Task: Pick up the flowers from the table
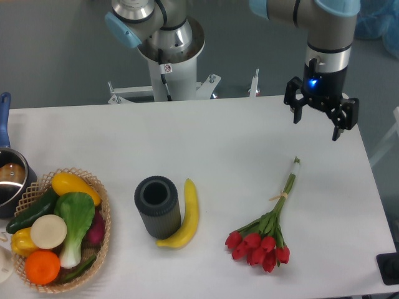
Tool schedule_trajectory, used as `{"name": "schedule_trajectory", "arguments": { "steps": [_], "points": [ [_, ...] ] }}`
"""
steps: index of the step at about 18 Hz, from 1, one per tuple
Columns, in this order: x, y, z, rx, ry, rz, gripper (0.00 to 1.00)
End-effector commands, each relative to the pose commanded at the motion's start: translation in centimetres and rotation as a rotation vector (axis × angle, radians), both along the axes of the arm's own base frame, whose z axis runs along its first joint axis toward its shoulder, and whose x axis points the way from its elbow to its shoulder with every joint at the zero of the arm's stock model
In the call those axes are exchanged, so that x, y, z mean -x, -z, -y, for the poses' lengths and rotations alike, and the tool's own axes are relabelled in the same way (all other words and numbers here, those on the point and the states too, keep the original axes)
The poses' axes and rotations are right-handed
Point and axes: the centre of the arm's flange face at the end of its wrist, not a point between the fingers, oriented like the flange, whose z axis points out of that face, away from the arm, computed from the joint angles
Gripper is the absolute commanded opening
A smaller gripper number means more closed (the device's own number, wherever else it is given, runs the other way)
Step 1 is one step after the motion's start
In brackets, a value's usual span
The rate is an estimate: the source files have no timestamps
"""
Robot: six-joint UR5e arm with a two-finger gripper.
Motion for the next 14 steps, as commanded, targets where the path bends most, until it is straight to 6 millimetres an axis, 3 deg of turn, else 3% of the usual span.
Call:
{"name": "schedule_trajectory", "arguments": {
  "steps": [6,11,14],
  "points": [
    [-0.7,1.2,0.0,-0.014,-0.005,0.008,1.00],
    [-0.5,0.4,-0.9,-0.130,-0.198,0.049,1.00],
    [-0.8,1.2,-1.3,-0.141,-0.216,0.059,1.00]
  ]
}}
